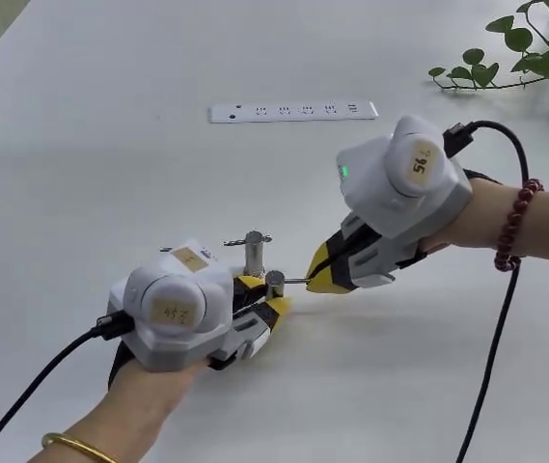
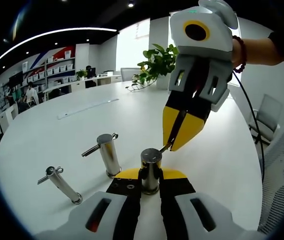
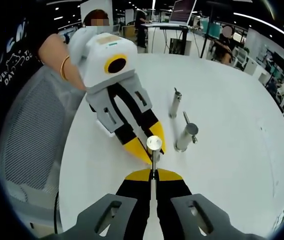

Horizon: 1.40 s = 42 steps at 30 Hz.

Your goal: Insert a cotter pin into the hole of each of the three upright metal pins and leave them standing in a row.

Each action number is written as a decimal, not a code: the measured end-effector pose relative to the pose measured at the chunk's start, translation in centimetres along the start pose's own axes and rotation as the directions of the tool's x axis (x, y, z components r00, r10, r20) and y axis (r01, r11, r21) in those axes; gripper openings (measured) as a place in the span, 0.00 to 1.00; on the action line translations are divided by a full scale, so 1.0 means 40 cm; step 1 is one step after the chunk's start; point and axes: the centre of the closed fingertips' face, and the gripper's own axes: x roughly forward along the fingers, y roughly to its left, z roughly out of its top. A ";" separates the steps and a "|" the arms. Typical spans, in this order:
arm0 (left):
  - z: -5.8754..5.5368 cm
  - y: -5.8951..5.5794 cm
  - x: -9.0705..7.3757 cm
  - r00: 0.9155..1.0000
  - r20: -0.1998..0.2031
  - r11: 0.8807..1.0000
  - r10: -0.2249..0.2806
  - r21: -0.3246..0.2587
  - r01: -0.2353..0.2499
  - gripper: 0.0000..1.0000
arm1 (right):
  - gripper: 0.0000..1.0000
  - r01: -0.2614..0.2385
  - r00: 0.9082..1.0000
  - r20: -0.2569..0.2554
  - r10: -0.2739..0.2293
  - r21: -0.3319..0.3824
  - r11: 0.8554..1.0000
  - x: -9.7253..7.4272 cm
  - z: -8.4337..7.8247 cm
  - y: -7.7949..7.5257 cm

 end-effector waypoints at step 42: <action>-0.010 0.009 -0.016 0.998 0.044 0.998 0.040 -0.054 -0.038 0.17 | 0.03 0.036 0.999 0.012 -0.036 0.006 0.999 0.003 0.023 0.000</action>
